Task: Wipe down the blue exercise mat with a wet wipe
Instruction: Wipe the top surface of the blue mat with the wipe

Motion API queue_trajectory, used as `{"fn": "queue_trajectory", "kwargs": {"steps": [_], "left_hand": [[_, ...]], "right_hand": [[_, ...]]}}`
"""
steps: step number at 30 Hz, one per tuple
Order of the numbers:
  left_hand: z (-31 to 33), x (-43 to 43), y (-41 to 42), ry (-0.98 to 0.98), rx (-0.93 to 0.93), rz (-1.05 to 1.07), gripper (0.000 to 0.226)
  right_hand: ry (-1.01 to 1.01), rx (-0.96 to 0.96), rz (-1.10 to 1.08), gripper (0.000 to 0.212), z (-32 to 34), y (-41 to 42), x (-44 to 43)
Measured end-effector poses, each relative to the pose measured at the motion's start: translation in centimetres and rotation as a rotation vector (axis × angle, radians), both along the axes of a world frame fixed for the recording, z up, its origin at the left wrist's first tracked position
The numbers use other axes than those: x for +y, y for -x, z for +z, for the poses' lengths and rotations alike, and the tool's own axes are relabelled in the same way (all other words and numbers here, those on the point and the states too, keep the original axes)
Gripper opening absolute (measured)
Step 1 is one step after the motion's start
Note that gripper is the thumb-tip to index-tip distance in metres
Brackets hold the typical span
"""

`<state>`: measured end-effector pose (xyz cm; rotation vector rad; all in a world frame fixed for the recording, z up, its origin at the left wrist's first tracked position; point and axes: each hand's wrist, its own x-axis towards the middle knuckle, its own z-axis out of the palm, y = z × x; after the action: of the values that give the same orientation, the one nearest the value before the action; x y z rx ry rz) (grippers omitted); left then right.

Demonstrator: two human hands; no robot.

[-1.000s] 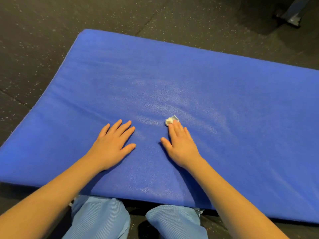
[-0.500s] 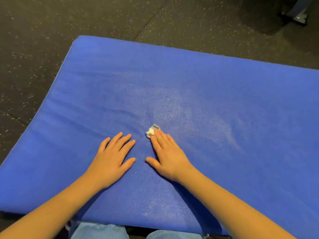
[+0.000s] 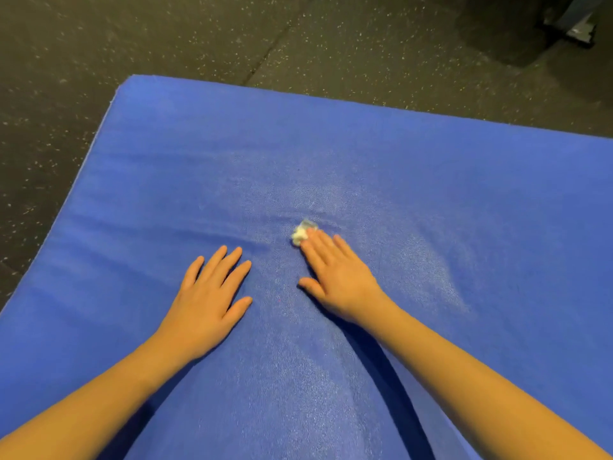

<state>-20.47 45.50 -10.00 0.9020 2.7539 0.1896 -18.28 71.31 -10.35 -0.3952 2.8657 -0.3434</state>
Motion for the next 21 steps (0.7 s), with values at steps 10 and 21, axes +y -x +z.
{"fn": "queue_trajectory", "kwargs": {"steps": [10,21], "left_hand": [[-1.4,1.1,3.8,0.037,0.037,0.093,0.063],[-1.7,0.5,7.9,0.075,0.036,0.149,0.070]], "right_hand": [[0.064,-0.024,0.010,0.082,0.0,4.3,-1.2],[0.105,0.028,-0.131,0.074,-0.8,10.9,0.0]]}}
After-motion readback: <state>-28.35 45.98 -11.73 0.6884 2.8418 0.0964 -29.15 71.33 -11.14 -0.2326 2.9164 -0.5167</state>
